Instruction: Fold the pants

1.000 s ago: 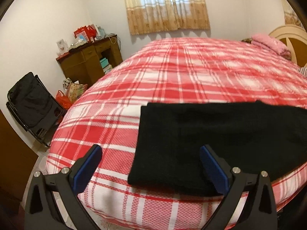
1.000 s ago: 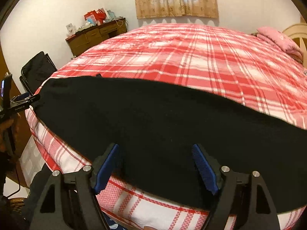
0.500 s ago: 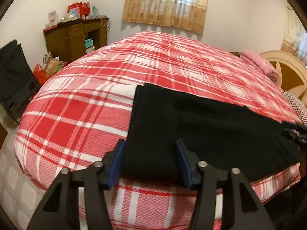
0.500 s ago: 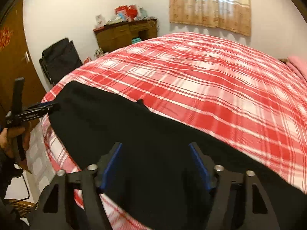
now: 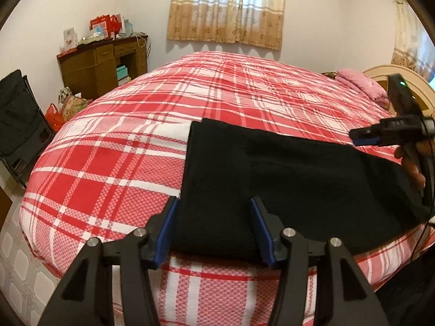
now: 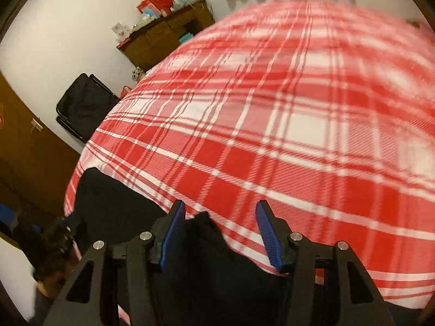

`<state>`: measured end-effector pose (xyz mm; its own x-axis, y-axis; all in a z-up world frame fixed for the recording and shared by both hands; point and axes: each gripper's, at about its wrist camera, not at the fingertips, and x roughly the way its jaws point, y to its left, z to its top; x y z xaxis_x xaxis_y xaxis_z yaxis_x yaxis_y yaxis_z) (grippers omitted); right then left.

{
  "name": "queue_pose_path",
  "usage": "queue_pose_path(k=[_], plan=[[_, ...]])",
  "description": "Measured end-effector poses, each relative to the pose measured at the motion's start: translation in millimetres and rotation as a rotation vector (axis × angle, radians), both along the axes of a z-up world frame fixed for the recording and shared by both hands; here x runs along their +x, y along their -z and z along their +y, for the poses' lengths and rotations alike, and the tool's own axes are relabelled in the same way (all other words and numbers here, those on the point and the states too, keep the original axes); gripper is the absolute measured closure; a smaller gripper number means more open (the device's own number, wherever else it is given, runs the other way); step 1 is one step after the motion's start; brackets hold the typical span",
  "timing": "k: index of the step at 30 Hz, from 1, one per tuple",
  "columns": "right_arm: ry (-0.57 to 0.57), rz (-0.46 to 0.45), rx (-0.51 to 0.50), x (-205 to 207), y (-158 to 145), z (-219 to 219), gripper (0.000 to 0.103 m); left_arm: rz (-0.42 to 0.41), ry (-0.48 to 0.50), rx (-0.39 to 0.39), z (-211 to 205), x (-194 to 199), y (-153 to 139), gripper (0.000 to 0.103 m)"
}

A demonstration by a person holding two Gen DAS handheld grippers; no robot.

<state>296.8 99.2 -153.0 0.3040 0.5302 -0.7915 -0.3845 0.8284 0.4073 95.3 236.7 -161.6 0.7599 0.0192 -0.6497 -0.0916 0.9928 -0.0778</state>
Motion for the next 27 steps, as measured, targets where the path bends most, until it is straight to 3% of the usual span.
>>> queue_pose_path(k=[2, 4, 10, 13, 17, 20, 22, 23, 25, 26, 27], plan=[[-0.005, 0.055, -0.014, 3, 12, 6, 0.086, -0.011, 0.008, 0.03, -3, -2, 2, 0.045], [0.013, 0.071, 0.046, 5, 12, 2, 0.1, -0.025, 0.017, 0.053, -5, -3, 3, 0.044], [0.068, -0.004, 0.098, 8, -18, -8, 0.102, -0.055, -0.001, 0.074, -7, -6, 2, 0.041], [0.074, -0.006, 0.053, 14, -11, -4, 0.102, -0.066, -0.002, 0.124, -14, -5, 6, 0.037], [0.087, 0.012, -0.017, 17, 17, 4, 0.102, -0.07, 0.003, 0.1, -9, -7, 5, 0.036], [0.082, 0.007, 0.011, 14, 13, -2, 0.101, -0.059, -0.01, 0.105, -9, -9, 1, 0.035], [0.111, -0.033, -0.029, 8, 5, -12, 0.1, -0.061, -0.026, 0.133, -11, -10, -4, 0.034], [0.115, -0.055, -0.043, 5, 1, -16, 0.099, -0.072, -0.036, 0.157, -13, -13, -9, 0.034], [0.112, -0.111, -0.061, -9, -12, -37, 0.085, -0.11, -0.057, 0.203, -18, -18, -19, 0.032], [0.124, -0.126, -0.064, -15, -16, -50, 0.059, -0.121, -0.058, 0.211, -19, -20, -23, 0.031], [0.137, -0.134, -0.054, -21, -19, -62, 0.042, -0.122, -0.052, 0.21, -21, -19, -25, 0.03]])
